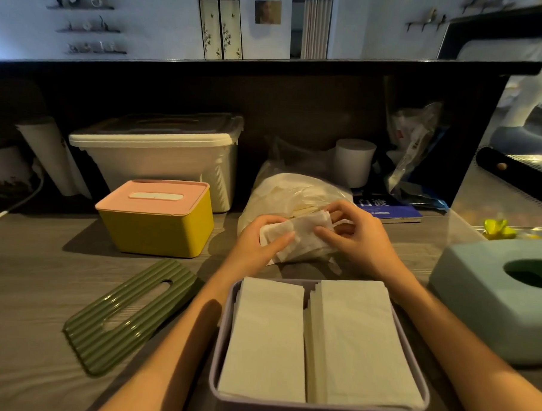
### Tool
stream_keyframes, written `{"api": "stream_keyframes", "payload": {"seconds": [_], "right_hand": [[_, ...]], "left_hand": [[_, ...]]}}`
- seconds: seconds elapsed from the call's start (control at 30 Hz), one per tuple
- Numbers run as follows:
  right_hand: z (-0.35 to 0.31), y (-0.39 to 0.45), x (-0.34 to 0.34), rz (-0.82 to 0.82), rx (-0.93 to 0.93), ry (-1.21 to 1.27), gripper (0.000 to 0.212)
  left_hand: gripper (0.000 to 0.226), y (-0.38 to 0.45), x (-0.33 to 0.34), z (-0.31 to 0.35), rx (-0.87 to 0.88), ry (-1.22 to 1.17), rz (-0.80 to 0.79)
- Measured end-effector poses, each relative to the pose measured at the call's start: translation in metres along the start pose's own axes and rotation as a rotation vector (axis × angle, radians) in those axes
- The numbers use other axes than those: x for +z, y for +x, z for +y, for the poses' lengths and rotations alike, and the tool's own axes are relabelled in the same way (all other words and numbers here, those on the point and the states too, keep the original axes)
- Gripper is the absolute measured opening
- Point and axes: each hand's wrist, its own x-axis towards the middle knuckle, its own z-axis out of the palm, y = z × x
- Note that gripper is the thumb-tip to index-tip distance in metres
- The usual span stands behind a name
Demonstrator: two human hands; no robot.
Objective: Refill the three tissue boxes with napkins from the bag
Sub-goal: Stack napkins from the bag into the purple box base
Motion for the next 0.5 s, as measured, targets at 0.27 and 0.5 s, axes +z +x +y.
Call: {"api": "stream_keyframes", "payload": {"seconds": [0.27,0.5], "right_hand": [[0.011,-0.003,0.017,0.006,0.117,-0.02,0.034],[0.009,-0.007,0.025,-0.128,-0.131,-0.052,0.063]], "left_hand": [[0.044,-0.001,0.0,-0.005,-0.028,0.015,0.012],[0.025,-0.004,0.004,-0.001,0.022,-0.025,0.033]]}}
